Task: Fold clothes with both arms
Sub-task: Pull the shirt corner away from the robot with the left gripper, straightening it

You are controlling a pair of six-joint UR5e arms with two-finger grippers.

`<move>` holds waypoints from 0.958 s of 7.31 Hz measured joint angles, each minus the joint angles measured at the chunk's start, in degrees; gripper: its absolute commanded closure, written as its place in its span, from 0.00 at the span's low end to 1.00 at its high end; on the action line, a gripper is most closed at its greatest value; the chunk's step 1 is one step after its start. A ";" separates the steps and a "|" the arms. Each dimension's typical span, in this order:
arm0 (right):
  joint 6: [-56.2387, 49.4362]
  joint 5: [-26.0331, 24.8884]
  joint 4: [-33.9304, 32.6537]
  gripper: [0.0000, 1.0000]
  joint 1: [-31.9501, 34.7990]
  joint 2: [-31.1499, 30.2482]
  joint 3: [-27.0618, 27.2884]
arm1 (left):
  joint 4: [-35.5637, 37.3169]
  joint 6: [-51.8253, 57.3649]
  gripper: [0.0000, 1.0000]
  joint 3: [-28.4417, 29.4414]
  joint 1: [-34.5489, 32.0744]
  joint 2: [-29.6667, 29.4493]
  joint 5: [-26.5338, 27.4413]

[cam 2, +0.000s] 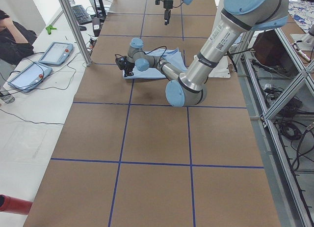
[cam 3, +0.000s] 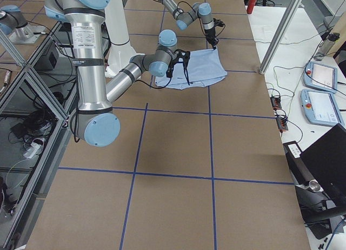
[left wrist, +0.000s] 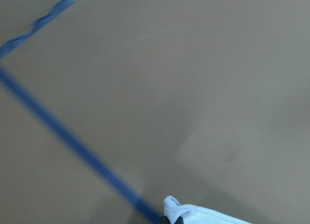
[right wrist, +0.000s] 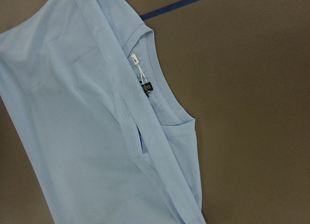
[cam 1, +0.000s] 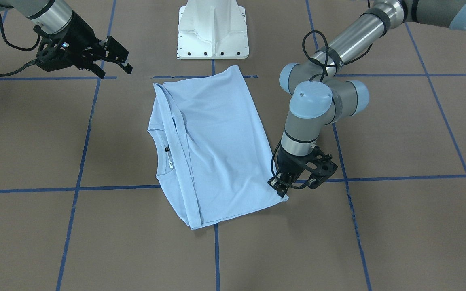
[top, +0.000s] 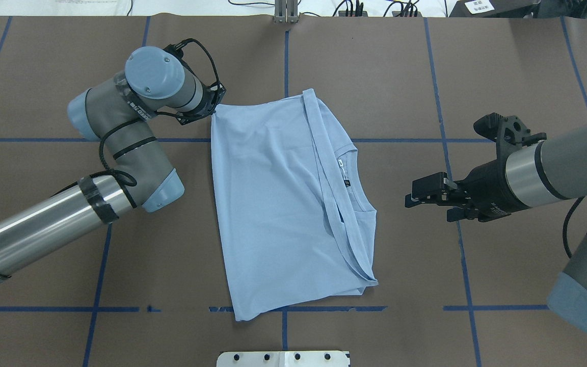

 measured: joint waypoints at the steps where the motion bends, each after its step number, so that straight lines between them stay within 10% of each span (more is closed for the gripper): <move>1: 0.00 -0.05 -0.02 0.00 0.00 -0.27 -0.04 | -5.43 1.08 1.00 7.27 -0.23 -4.25 1.98; 7: 0.00 -0.58 -0.04 0.00 -0.27 -0.84 -0.79 | -13.73 4.66 1.00 18.02 -0.89 -9.15 6.79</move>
